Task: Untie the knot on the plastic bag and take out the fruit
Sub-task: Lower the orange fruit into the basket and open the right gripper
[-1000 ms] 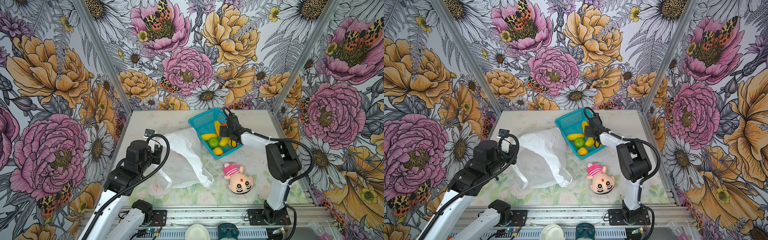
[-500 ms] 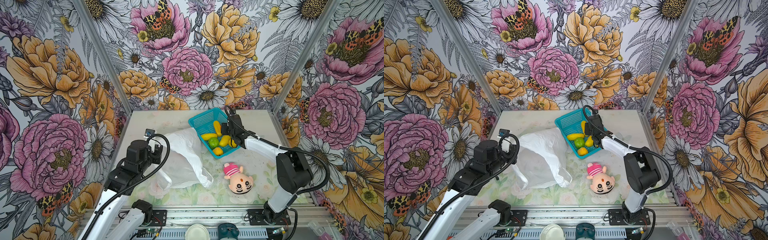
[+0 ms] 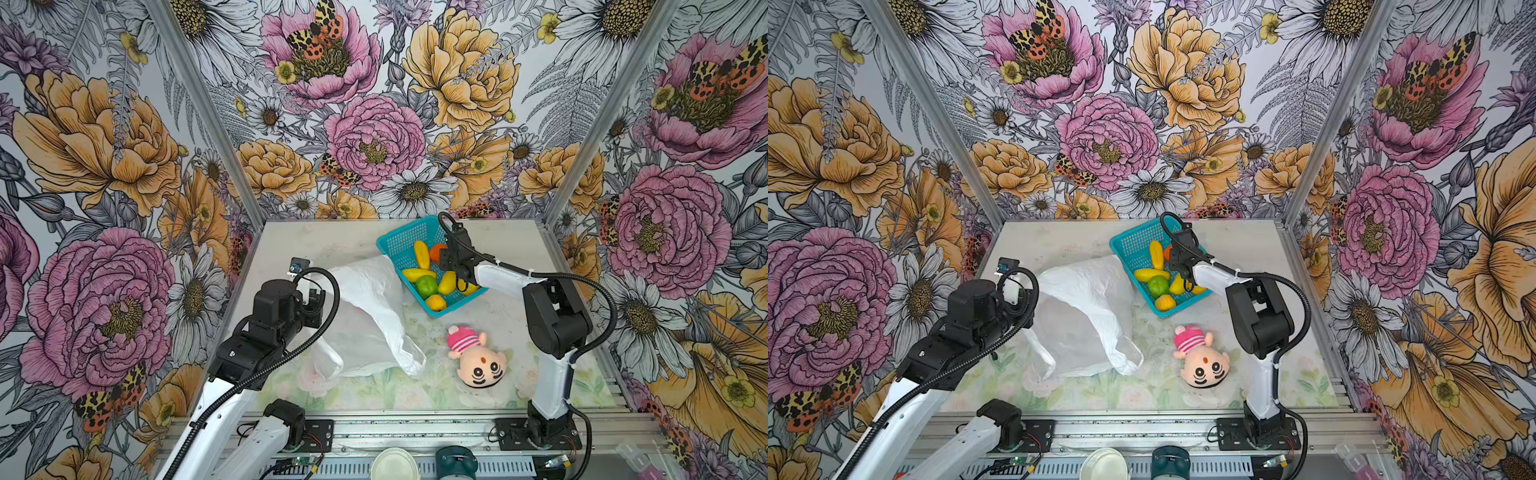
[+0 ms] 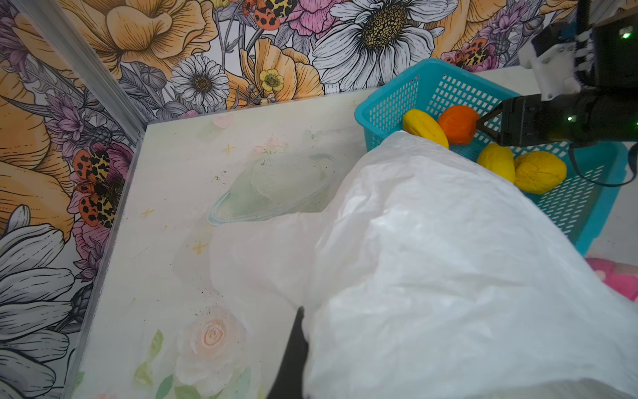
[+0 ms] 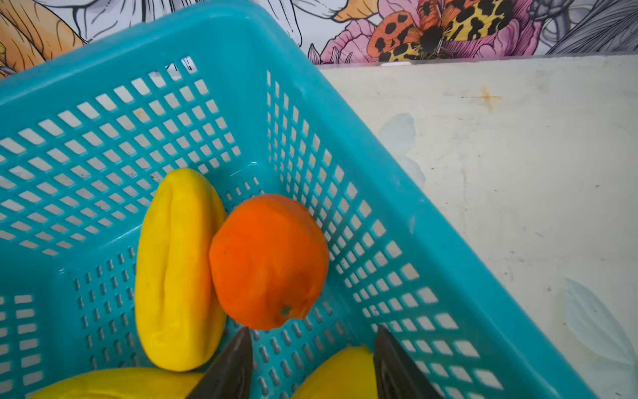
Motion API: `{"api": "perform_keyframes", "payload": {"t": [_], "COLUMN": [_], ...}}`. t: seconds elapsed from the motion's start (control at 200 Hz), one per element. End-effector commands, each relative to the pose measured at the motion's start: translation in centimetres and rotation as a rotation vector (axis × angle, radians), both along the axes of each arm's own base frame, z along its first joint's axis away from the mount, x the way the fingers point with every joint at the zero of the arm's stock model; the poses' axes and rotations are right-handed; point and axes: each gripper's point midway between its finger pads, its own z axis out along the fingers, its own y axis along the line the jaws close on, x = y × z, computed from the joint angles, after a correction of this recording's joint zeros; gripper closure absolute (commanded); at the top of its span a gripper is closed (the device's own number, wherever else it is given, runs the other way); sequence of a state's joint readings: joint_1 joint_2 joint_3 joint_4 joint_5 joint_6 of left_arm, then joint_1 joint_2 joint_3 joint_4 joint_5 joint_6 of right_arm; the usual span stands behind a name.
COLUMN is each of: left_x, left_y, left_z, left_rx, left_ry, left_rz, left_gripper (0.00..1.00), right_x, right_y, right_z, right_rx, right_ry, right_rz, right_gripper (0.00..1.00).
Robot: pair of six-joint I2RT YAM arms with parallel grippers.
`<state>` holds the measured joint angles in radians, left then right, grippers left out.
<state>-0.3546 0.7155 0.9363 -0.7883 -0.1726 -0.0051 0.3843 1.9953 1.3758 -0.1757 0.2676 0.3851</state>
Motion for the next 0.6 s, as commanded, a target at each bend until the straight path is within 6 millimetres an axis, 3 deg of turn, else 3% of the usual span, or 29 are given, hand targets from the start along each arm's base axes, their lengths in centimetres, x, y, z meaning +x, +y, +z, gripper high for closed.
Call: {"api": "perform_keyframes", "payload": {"t": [0.0, 0.12, 0.23, 0.415, 0.595], "left_x": [0.1, 0.1, 0.1, 0.1, 0.1], "left_y": [0.3, 0.2, 0.2, 0.2, 0.2], "left_z": [-0.4, -0.4, -0.4, -0.3, -0.5], "left_rx": [-0.009, -0.011, -0.012, -0.013, -0.012], "left_ry": [0.011, 0.009, 0.011, 0.01, 0.013], "left_rz": [0.018, 0.018, 0.016, 0.017, 0.014], "left_gripper": [1.0, 1.0, 1.0, 1.0, 1.0], "right_x": [0.7, 0.4, -0.7, -4.2, -10.1], "right_y": [0.0, 0.2, 0.4, 2.2, 6.6], "right_z": [-0.3, 0.6, 2.9, 9.6, 16.7], "right_rx": [0.008, 0.023, 0.037, 0.092, 0.163], "right_ry": [0.015, 0.004, -0.033, -0.167, -0.36], "right_rz": [-0.008, 0.0, 0.005, 0.062, 0.218], "right_gripper": [0.43, 0.45, 0.45, 0.42, 0.39]}}
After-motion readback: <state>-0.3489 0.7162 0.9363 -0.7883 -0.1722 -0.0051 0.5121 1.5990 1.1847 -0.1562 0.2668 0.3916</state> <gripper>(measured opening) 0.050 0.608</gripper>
